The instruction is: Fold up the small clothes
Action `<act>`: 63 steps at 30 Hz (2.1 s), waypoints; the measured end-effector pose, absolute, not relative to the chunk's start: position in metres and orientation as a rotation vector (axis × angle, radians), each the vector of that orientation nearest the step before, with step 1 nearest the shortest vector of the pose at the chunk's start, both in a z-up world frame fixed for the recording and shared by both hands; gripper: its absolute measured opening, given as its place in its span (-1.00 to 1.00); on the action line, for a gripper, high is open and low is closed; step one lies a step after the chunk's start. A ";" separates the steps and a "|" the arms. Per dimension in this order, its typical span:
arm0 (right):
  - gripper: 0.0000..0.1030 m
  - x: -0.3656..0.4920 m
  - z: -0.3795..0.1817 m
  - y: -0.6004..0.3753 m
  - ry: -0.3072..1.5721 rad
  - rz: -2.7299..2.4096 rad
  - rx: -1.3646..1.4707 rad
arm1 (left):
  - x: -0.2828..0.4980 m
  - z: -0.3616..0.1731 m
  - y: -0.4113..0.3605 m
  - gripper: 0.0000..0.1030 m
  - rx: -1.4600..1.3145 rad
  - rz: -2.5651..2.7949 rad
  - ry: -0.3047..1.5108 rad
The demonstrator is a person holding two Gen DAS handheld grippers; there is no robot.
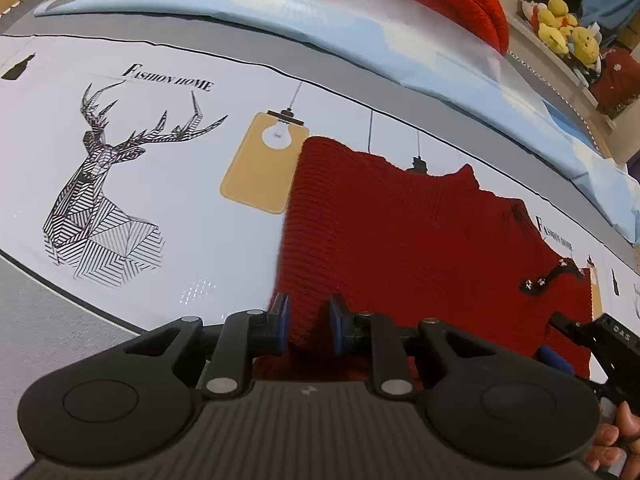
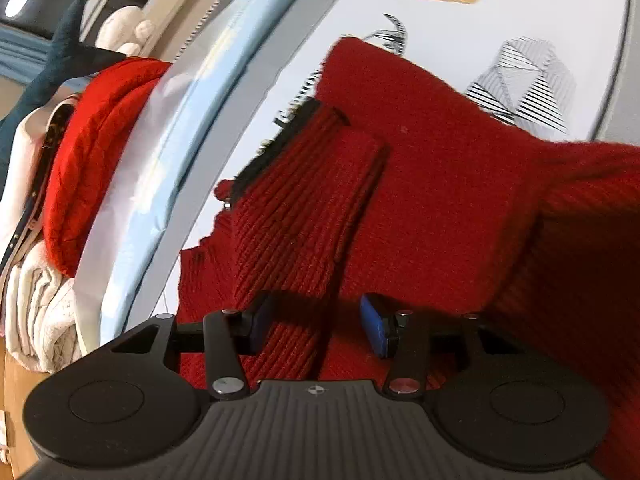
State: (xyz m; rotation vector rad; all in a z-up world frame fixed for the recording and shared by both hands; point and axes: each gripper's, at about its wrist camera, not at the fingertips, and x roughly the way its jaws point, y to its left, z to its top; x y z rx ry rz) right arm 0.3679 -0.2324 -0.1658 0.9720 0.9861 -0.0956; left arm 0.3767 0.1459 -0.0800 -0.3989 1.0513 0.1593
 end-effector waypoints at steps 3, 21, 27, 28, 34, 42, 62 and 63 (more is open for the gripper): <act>-0.23 0.376 -0.166 -0.227 0.979 -0.073 0.936 | 0.378 -0.082 0.143 -0.56 -0.387 0.152 1.055; -0.80 0.362 -0.141 -0.217 1.066 -0.305 0.587 | 0.378 -0.086 0.139 -0.55 -0.362 0.154 1.059; -0.31 0.374 -0.138 -0.251 0.945 -0.251 0.812 | 0.379 -0.088 0.140 -0.52 -0.361 0.161 1.060; -0.31 0.376 -0.140 -0.254 0.945 -0.260 0.830 | 0.379 -0.089 0.140 -0.52 -0.362 0.162 1.061; -0.90 0.375 -0.147 -0.276 0.917 -0.266 0.910 | 0.379 -0.093 0.140 -0.45 -0.349 0.168 1.070; -0.99 0.366 -0.107 -0.268 0.788 -0.349 0.727 | 0.378 -0.087 0.134 -0.45 -0.343 0.131 1.033; -0.88 0.376 -0.125 -0.282 0.807 -0.210 0.902 | 0.379 -0.091 0.134 -0.45 -0.325 0.129 1.039; -0.88 0.373 -0.118 -0.277 0.786 -0.212 0.874 | 0.379 -0.092 0.133 -0.45 -0.319 0.129 1.041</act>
